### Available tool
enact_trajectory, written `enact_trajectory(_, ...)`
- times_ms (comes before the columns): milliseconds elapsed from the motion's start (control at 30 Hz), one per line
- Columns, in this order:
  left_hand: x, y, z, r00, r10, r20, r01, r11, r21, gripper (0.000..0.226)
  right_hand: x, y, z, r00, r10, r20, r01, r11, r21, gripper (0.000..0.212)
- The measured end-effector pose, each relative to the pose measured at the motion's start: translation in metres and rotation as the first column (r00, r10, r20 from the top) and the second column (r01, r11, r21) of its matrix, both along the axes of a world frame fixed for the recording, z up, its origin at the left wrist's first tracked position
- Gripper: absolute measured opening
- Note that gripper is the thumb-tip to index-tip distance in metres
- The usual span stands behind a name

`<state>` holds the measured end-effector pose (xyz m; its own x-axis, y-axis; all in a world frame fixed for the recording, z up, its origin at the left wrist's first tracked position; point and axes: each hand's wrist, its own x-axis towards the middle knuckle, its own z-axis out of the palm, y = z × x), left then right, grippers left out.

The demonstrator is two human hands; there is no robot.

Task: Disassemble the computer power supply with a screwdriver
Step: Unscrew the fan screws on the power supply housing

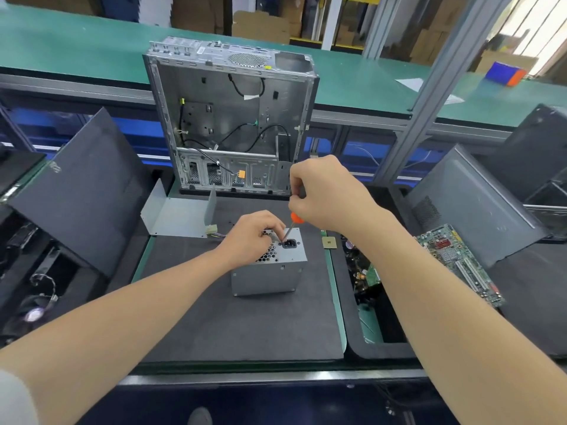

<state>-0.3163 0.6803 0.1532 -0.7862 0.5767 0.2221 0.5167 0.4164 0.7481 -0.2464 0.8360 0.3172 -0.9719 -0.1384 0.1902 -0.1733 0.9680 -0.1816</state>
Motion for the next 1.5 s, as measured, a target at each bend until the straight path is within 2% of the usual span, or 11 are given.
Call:
enact_trajectory(133,0.001,0.000,0.003,1.000,0.008,0.002,-0.008,0.999,-0.031,0.052,-0.002,0.000,0.001,1.000,0.001,0.003,-0.001,1.000,-0.001,0.004)
enact_trajectory(633,0.006,-0.001,0.008,1.000,0.005,0.019,-0.005,0.999,-0.046,0.047,-0.010,0.002,0.000,1.000,-0.011,0.015,0.011,1.000,-0.002,0.007)
enact_trajectory(900,0.006,-0.001,0.007,0.998,0.013,0.069,-0.009,0.998,-0.058,0.044,-0.014,0.004,0.006,0.993,0.094,0.066,-0.084,0.987,-0.138,0.025)
enact_trajectory(967,0.007,0.000,0.007,0.996,0.009,0.089,-0.004,0.998,-0.058,0.042,-0.016,0.001,0.005,0.994,0.066,0.088,-0.062,0.997,-0.053,0.027)
enact_trajectory(1067,0.007,-0.001,0.008,0.990,0.013,0.139,0.000,0.995,-0.095,0.032,-0.020,-0.005,0.004,0.997,-0.080,-0.001,0.079,0.983,0.166,0.052)
enact_trajectory(1133,0.006,-0.001,0.010,0.981,-0.012,0.192,0.044,0.986,-0.160,0.033,-0.023,-0.006,0.006,0.995,-0.097,-0.035,0.102,0.971,0.216,0.057)
enact_trajectory(1233,0.004,0.002,0.014,0.982,-0.037,0.186,0.082,0.967,-0.243,0.027,-0.029,0.003,0.008,0.998,-0.032,0.050,0.023,0.985,0.173,0.046)
enact_trajectory(1333,0.004,0.006,0.015,0.989,0.001,0.149,0.034,0.972,-0.233,0.014,-0.032,0.013,0.012,0.990,0.068,0.123,-0.086,0.985,0.147,0.034)
enact_trajectory(1433,0.004,0.005,0.014,0.991,0.032,0.132,0.002,0.968,-0.251,0.022,-0.032,0.019,0.017,0.957,0.249,0.146,-0.266,0.957,0.114,0.019)
enact_trajectory(1500,0.004,0.004,0.013,0.991,0.042,0.127,-0.010,0.970,-0.244,0.026,-0.033,0.017,0.024,0.909,0.358,0.216,-0.378,0.924,0.060,0.008)
